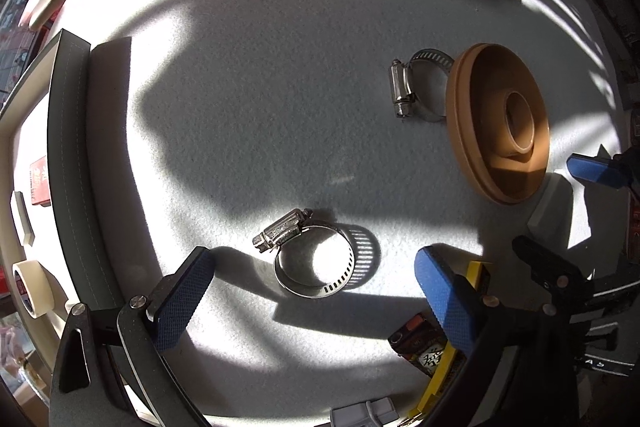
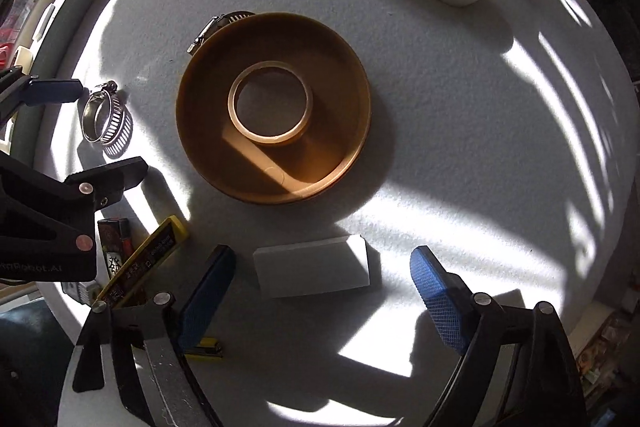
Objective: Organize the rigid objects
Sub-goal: 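Move the left tool toward the metal hose clamp while the right tool approaches the white block, then grasp the hose clamp with the left tool while the right tool grasps the white block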
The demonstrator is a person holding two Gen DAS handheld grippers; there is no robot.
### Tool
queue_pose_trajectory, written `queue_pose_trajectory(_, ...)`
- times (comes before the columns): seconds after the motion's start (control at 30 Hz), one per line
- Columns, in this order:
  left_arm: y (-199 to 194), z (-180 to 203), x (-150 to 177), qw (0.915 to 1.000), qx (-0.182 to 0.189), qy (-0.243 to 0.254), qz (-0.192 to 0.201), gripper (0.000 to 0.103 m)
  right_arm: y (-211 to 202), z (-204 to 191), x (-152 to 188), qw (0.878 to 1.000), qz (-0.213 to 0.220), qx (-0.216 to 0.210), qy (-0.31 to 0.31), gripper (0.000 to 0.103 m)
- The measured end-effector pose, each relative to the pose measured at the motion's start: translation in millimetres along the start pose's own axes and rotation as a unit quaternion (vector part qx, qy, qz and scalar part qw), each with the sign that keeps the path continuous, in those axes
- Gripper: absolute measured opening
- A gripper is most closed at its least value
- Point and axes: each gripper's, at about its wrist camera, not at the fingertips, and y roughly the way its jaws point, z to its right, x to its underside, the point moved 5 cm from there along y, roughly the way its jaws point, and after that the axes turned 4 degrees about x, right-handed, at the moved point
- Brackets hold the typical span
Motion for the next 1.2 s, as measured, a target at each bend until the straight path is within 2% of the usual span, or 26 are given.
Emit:
queue_pose_trajectory(0.03,-4.0,2.4,0.3,0.9999,0.0,0.01,0.002,0.092,-4.0,-3.0,-1.4,1.0,0.001,0.001,-0.001,0.06)
queue_pose_trajectory(0.07,-5.9,6.1,1.0,0.9998,0.0,0.02,0.004,0.089,-6.4,-3.3,-2.2,1.0,0.0,0.004,-0.001,0.052)
queue_pose_trajectory(0.17,-11.4,18.0,3.8,0.9984,0.0,0.055,0.011,0.064,-6.7,-6.9,4.2,1.0,-0.012,0.02,0.018,0.052)
queue_pose_trajectory(0.2,-13.3,21.0,4.9,0.9977,0.001,0.067,0.012,0.046,-8.0,-8.5,7.5,0.999,-0.014,0.029,0.029,0.052)
queue_pose_trajectory(0.23,-12.5,24.7,6.8,0.9968,0.006,0.079,0.008,0.043,-9.5,-7.5,9.3,0.998,-0.014,0.037,0.041,0.052)
queue_pose_trajectory(0.37,-14.7,24.4,16.5,0.9957,0.021,0.09,-0.008,0.043,-25.1,-4.4,23.2,0.995,0.001,0.029,0.095,0.052)
queue_pose_trajectory(0.6,-46.6,20.0,42.6,0.9921,0.073,0.102,0.002,0.043,-58.0,-9.8,54.0,0.981,0.02,-0.002,0.193,0.052)
queue_pose_trajectory(0.87,-82.6,29.6,79.1,0.9808,0.108,0.162,0.004,0.043,-81.9,-50.4,80.0,0.977,0.004,-0.014,0.211,0.052)
queue_pose_trajectory(1.03,-106.7,18.8,87.6,0.9722,0.112,0.205,0.01,0.043,-81.7,-85.6,91.0,0.971,-0.005,-0.036,0.237,0.052)
queue_pose_trajectory(1.2,-123.3,19.5,88.5,0.9646,0.114,0.236,0.027,0.043,-81.5,-95.2,105.1,0.972,-0.004,-0.035,0.233,0.052)
